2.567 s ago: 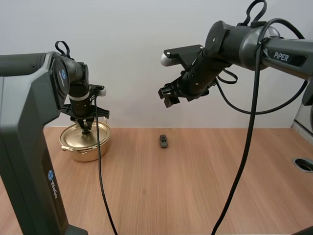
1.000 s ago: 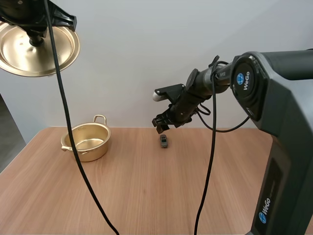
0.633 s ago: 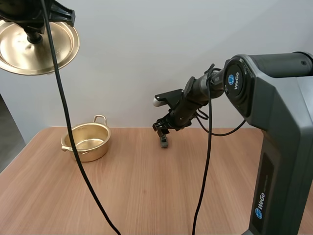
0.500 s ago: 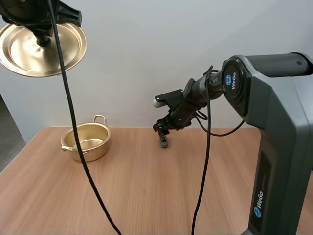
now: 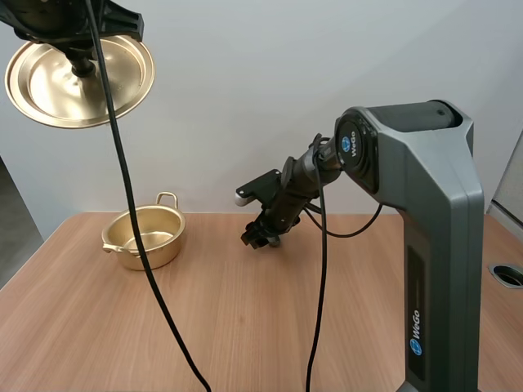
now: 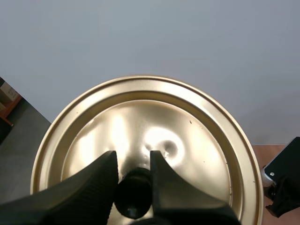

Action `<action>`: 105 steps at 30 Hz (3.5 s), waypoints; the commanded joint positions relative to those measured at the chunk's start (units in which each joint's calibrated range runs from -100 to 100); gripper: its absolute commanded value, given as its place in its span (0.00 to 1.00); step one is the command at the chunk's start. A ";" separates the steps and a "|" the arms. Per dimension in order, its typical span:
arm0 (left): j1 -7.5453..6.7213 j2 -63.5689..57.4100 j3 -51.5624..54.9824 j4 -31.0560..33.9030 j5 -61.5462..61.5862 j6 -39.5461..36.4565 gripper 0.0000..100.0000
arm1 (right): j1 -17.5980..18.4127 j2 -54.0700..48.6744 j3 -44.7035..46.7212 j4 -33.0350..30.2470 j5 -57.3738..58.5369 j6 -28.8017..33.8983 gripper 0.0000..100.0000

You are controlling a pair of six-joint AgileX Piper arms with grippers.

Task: Open the pot, put the car inside, and close it

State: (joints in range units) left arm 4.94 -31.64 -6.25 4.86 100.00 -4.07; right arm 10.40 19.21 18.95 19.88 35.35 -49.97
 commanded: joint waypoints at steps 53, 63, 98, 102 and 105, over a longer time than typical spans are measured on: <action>0.04 -1.98 0.06 0.10 0.00 0.90 0.00 | -0.61 2.44 -4.02 -3.48 0.87 6.71 0.00; 0.04 -13.04 0.06 1.76 0.00 2.65 0.00 | 2.63 -9.94 -4.02 3.14 4.38 -0.06 0.00; 0.04 -20.47 0.10 1.43 0.00 1.24 0.00 | 13.49 1.89 -29.78 0.98 23.21 -2.24 0.00; 0.04 -20.47 0.10 0.76 0.00 1.24 0.00 | 13.49 4.83 -33.96 1.84 25.27 -2.24 0.00; 0.04 -20.47 0.10 0.91 0.00 1.24 0.00 | 13.49 5.79 -36.16 3.79 25.43 -2.33 0.00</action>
State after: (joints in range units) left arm 4.94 -52.16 -6.25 5.76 100.00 -2.79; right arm 23.90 25.02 -16.28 22.89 60.78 -52.25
